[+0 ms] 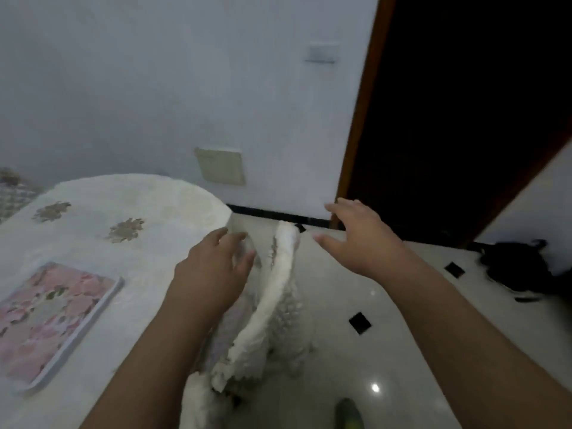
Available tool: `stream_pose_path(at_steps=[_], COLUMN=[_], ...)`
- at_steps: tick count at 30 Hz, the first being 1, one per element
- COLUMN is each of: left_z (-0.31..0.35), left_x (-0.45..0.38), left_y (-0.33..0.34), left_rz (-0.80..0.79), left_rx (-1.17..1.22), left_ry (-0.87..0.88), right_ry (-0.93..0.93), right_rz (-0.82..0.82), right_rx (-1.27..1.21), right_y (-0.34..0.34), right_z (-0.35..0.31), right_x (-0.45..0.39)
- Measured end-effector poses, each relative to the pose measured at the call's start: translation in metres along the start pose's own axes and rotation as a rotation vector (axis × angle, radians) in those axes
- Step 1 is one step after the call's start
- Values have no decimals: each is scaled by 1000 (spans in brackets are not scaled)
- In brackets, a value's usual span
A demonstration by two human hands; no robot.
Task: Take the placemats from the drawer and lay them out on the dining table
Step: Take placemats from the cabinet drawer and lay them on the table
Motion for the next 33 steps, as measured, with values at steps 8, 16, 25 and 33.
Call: stream_pose_path(at_steps=[8, 16, 25, 33], left_z=[314, 570, 725, 796], left_x=[104, 334, 615, 766], left_y=[86, 216, 327, 413], left_rz=[-147, -301, -479, -601], left_rx=[-71, -210, -214, -263], left_ry=[601, 1068, 1534, 1793], right_ry=[516, 1037, 1529, 1846], right_rz=[355, 469, 592, 653], right_rx=[26, 102, 124, 119], right_y=[-148, -223, -222, -194], right_z=[222, 372, 411, 438], right_x=[249, 586, 892, 1038])
Point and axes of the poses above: each hand's wrist, its own x-axis away from the middle knuckle, its own y-axis out of the palm, z = x × y, the point moved 10 cm from there along -x, towards the middle knuckle, and after that the axes turned 8 degrees about -y, right-handed, at the moved point
